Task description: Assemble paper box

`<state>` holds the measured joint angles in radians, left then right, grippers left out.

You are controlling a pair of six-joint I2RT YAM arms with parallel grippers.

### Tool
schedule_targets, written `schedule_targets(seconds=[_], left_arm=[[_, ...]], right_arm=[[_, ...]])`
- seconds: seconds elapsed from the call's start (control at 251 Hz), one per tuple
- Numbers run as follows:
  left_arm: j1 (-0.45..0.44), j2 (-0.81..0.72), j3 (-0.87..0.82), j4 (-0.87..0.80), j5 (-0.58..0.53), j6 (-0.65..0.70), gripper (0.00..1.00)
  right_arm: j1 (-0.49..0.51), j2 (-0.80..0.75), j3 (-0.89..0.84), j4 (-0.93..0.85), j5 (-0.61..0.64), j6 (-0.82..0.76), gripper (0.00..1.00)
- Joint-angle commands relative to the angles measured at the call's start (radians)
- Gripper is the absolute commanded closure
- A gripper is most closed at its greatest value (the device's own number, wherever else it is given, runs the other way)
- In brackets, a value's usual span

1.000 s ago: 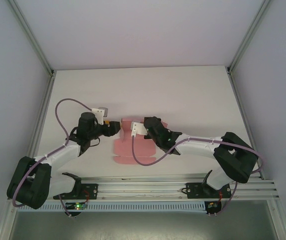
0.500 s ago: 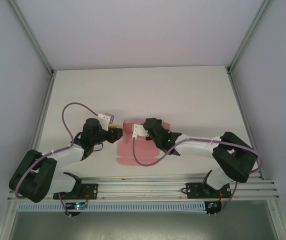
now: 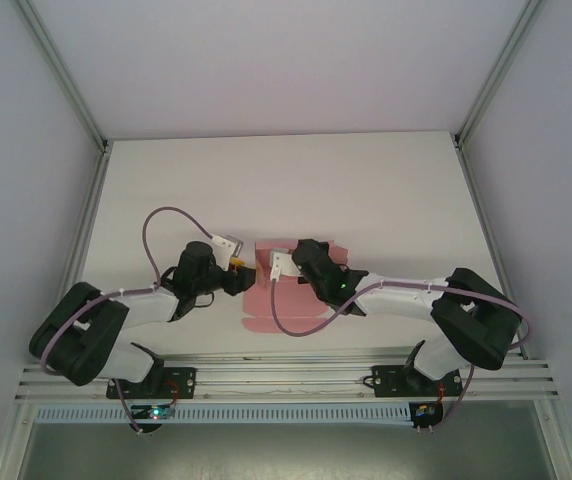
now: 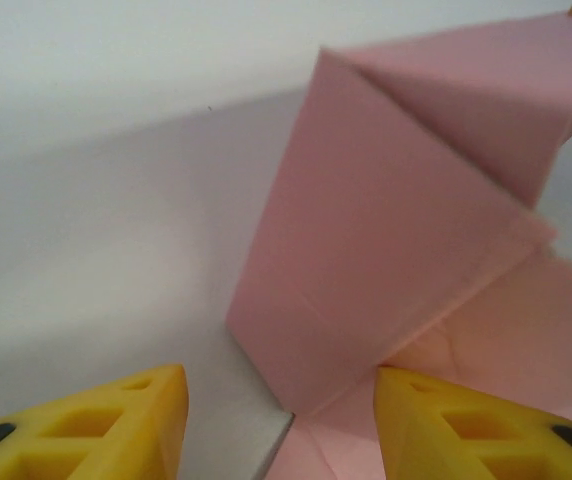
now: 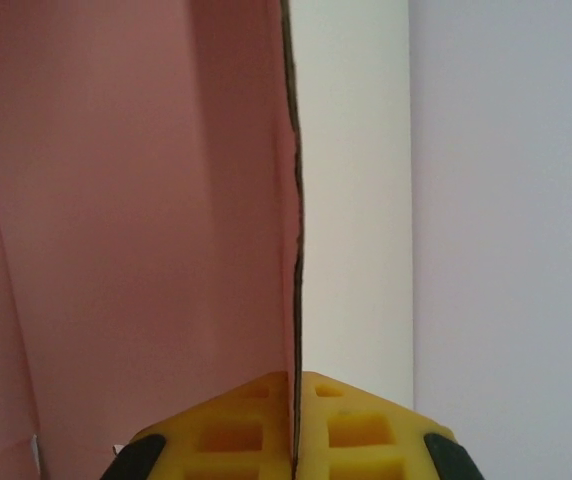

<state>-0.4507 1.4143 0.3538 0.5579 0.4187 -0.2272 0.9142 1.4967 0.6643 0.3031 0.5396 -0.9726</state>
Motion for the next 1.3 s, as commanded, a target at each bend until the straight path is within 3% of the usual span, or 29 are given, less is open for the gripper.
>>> schedule_targets(seconds=[0.0, 0.311, 0.651, 0.886, 1.046, 1.297], left_arm=[[-0.019, 0.044, 0.011, 0.138, 0.04, 0.022, 0.48], [-0.02, 0.032, -0.027, 0.191, 0.067, 0.048, 0.42], [-0.022, 0.049, -0.009, 0.243, 0.108, 0.049, 0.4], [-0.056, 0.087, 0.004, 0.277, -0.082, 0.037, 0.45], [-0.077, 0.14, -0.031, 0.422, -0.222, 0.009, 0.51], [-0.089, 0.249, 0.003, 0.497, -0.265, 0.016, 0.55]], right_arm=[[0.012, -0.009, -0.015, 0.049, 0.034, 0.014, 1.0], [0.019, -0.007, -0.039, 0.045, 0.062, 0.012, 1.0], [0.101, 0.069, -0.092, 0.189, 0.208, -0.097, 1.0], [0.117, 0.074, -0.079, 0.162, 0.21, -0.083, 1.0], [0.129, 0.074, -0.075, 0.124, 0.205, -0.061, 1.0], [0.132, 0.049, -0.06, 0.06, 0.169, -0.024, 1.0]])
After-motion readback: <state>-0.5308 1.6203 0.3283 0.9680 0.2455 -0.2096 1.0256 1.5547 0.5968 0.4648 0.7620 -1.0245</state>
